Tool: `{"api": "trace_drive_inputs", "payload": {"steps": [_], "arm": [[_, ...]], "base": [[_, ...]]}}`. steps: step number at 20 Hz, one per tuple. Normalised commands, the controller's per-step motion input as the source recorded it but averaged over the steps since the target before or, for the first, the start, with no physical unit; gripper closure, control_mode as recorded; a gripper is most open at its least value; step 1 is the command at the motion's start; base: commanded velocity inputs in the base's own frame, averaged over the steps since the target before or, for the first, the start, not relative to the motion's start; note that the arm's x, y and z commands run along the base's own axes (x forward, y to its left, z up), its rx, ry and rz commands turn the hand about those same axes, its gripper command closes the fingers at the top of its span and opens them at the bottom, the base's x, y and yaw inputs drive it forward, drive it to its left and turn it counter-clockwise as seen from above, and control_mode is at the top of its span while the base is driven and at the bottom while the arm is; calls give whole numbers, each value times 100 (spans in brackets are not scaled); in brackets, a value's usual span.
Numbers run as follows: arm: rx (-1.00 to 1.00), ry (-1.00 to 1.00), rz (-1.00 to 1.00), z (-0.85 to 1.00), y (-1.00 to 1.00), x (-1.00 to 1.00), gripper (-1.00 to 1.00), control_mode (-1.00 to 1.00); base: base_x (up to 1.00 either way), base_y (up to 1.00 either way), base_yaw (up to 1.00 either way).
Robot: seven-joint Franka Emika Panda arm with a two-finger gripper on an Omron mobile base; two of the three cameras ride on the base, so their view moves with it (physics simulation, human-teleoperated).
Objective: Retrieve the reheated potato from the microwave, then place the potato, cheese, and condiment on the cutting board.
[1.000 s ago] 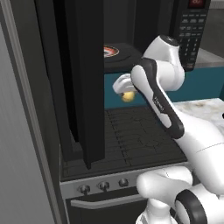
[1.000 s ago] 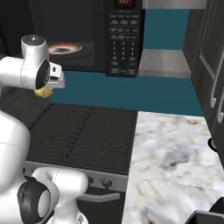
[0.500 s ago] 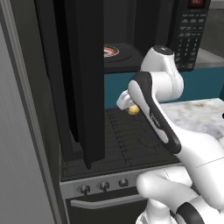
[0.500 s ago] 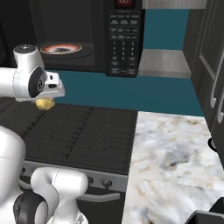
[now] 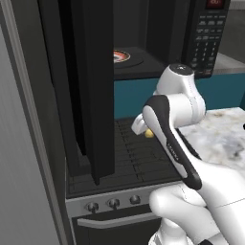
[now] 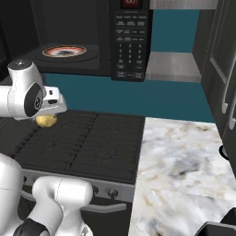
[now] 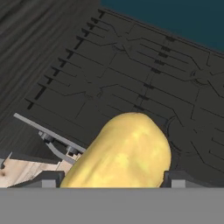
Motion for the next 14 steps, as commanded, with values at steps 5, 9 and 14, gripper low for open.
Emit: {"api": "trace_drive_inputs", "payload": {"steps": [5, 9, 14], "arm": [[0, -1, 0, 0, 0, -1, 100, -100], [0, 0, 0, 0, 0, 0, 100, -100], [0, 0, 0, 0, 0, 0, 100, 100]], "base": [[0, 0, 0], [0, 0, 0], [0, 0, 0]]}}
